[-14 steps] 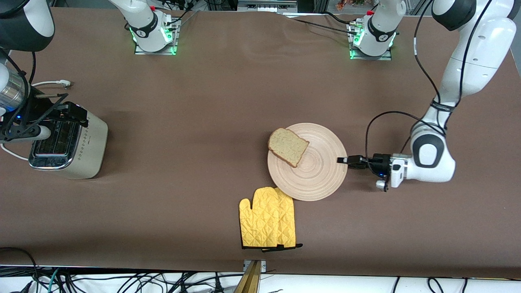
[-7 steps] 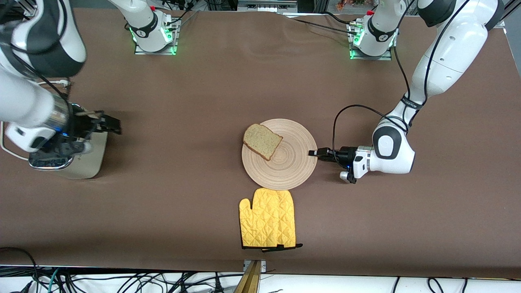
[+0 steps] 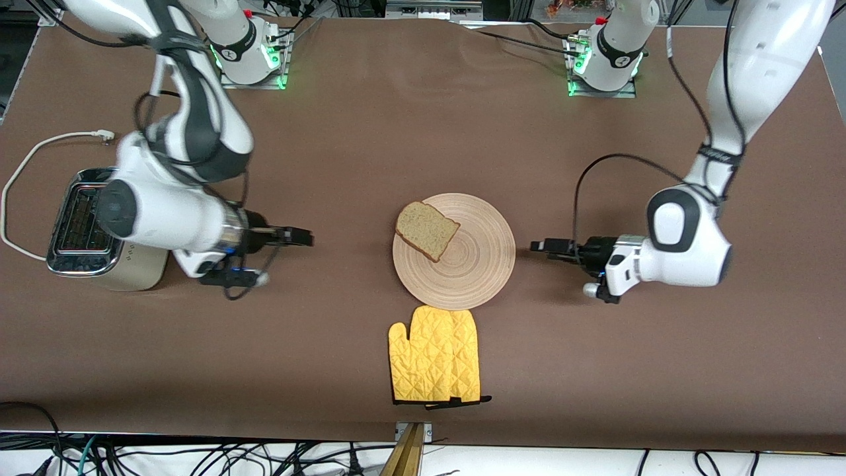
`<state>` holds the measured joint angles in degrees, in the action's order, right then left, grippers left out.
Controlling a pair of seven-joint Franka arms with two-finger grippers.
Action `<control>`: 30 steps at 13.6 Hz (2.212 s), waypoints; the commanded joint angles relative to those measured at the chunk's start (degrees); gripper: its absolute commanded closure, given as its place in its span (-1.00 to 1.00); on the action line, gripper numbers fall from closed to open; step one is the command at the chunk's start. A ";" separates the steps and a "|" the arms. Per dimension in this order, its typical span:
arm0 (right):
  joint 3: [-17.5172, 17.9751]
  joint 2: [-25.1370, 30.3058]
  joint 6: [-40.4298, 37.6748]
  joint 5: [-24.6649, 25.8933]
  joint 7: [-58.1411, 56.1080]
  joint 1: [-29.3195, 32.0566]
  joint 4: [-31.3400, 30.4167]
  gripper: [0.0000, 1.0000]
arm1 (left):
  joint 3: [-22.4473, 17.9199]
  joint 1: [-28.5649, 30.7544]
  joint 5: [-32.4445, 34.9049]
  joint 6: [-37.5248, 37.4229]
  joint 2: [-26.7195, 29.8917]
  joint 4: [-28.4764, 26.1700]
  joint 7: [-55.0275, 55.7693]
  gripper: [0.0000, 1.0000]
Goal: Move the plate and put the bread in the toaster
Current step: 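Withdraw the left gripper while the right gripper reaches toward the bread, then grasp the bread slice on the plate with the right gripper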
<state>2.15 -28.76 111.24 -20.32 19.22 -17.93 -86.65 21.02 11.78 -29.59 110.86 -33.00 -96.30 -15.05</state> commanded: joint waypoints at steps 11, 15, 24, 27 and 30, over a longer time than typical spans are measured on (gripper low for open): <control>-0.39 -4.73 20.32 -6.13 36.49 -17.13 -11.26 -1.00 | -0.18 -1.49 35.30 -27.48 25.06 13.88 8.37 -1.00; -0.39 -5.78 25.43 -6.13 38.17 -18.80 -14.34 -0.99 | -17.15 -10.81 31.08 -19.38 34.39 1.67 8.46 -1.00; -0.48 -7.01 25.17 -6.13 40.64 -20.48 -13.99 0.15 | -16.81 -10.72 30.03 -19.28 33.71 2.17 10.48 -1.00; -0.48 -7.01 25.17 -6.04 40.55 -20.48 -13.73 0.71 | -16.89 -10.55 30.11 -19.19 33.27 3.14 10.48 -1.00; -0.48 -7.01 24.99 -6.04 40.37 -20.39 -12.85 1.00 | -16.89 -10.55 30.11 -19.28 33.18 3.23 10.57 -1.00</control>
<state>2.17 -35.97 136.42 -25.73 59.17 -37.82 -99.78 4.44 1.36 1.56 91.58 0.20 -93.84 -4.90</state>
